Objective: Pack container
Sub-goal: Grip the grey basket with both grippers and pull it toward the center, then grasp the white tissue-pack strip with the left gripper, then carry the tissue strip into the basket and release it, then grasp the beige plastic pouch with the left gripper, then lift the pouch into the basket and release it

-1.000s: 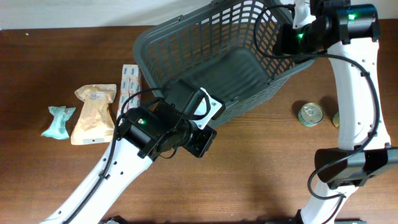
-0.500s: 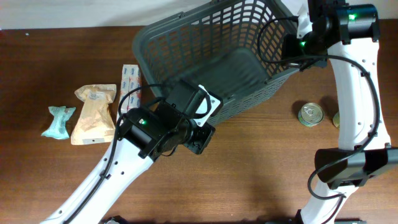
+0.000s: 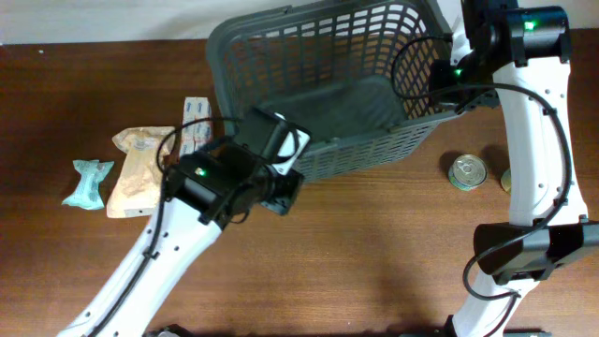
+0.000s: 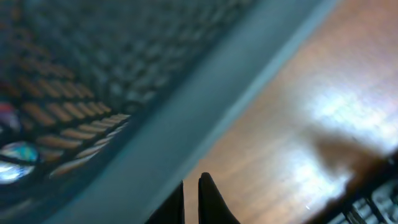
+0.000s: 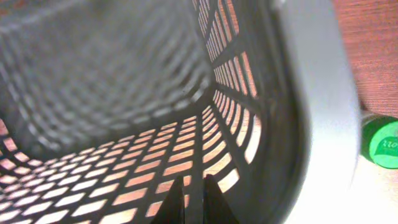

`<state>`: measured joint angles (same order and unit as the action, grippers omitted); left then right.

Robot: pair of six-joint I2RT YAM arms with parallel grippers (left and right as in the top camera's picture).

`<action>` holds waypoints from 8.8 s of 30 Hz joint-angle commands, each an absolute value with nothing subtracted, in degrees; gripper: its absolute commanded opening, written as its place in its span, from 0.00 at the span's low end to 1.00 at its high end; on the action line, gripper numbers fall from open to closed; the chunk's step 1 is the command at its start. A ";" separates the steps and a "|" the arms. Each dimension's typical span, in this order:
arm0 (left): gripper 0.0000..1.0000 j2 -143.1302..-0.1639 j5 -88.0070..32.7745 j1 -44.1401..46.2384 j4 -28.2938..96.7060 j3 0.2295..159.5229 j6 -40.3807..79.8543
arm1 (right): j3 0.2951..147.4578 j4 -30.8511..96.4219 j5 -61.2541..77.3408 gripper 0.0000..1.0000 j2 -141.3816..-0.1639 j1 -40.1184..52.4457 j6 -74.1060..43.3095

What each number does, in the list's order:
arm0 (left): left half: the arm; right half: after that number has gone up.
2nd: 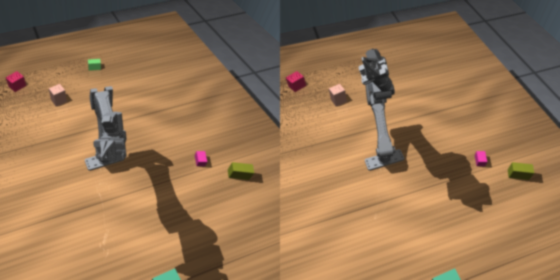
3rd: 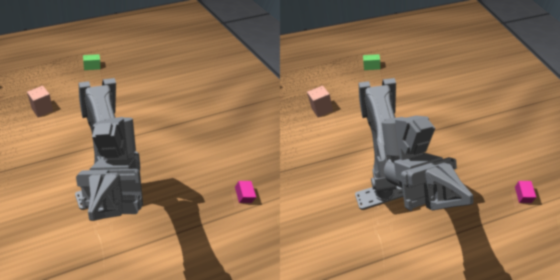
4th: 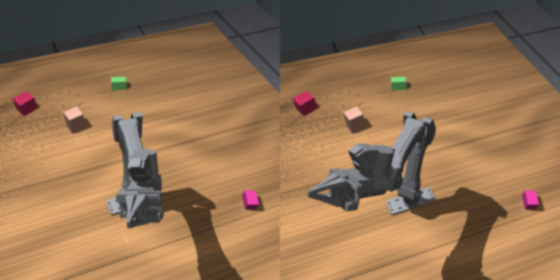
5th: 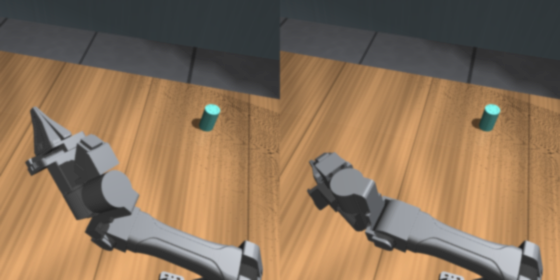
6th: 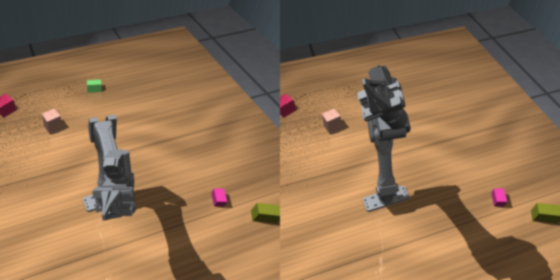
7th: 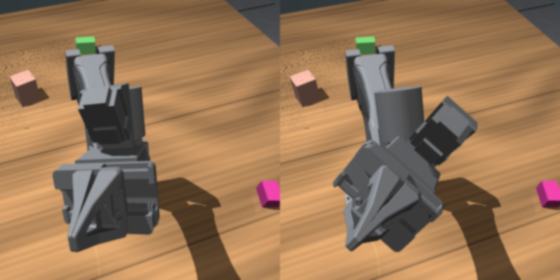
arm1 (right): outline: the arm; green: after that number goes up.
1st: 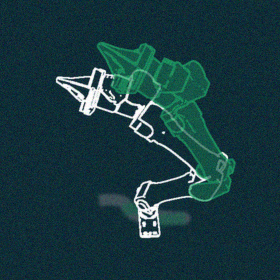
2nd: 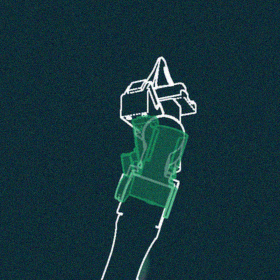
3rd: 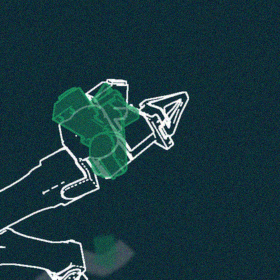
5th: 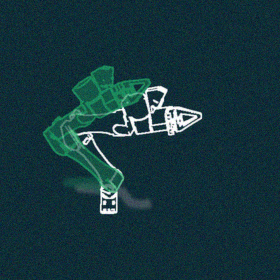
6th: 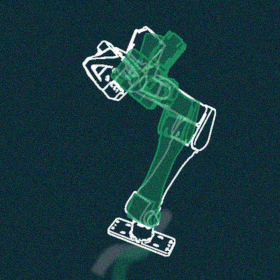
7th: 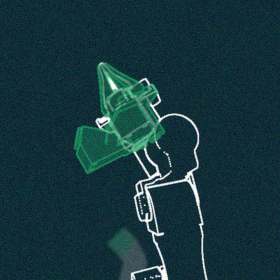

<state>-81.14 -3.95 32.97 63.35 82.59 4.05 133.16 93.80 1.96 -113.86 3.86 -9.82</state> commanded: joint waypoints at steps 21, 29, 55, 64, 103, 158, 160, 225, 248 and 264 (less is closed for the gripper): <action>0.02 -89.12 -3.62 23.44 54.87 82.35 -2.79 | 132.97 95.72 6.85 0.04 -113.93 7.92 -6.20; 0.02 -88.84 -6.17 19.35 55.16 82.35 -2.20 | 132.99 94.80 6.81 0.04 -113.93 7.90 -6.17; 0.99 -59.35 22.11 19.27 62.92 92.73 -2.20 | 157.62 94.13 -6.13 0.77 -91.48 -8.47 -9.91; 1.00 -79.00 13.19 9.89 70.54 92.73 -2.20 | 157.62 94.13 -6.09 0.99 -84.49 -17.15 -9.89; 0.02 -125.69 -10.94 -4.67 62.06 92.75 -16.97 | 157.51 94.11 -6.09 0.99 -90.50 -17.12 -9.91; 0.02 -147.30 8.51 28.34 63.44 159.35 -72.27 | 157.51 94.11 -6.09 0.99 -96.55 -17.12 -9.91; 0.02 -148.22 6.74 27.94 63.44 159.33 -72.25 | 157.51 94.11 -6.09 0.99 -96.55 -17.12 -9.91; 0.95 -126.65 -1.87 -19.66 56.38 92.88 -19.77 | 157.51 94.11 -6.09 0.99 -96.55 -17.12 -9.91; 0.02 -119.50 -21.63 -8.75 79.44 163.15 -27.68 | 157.51 94.13 -6.09 0.99 -96.55 -17.12 -9.91; 0.02 -130.19 -11.40 28.80 64.73 159.26 -64.40 | 157.51 94.11 -6.09 0.99 -96.55 -17.12 -9.91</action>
<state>-124.05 -19.57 26.94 67.53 163.17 -59.46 157.45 94.30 -5.17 -96.38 -16.64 -9.47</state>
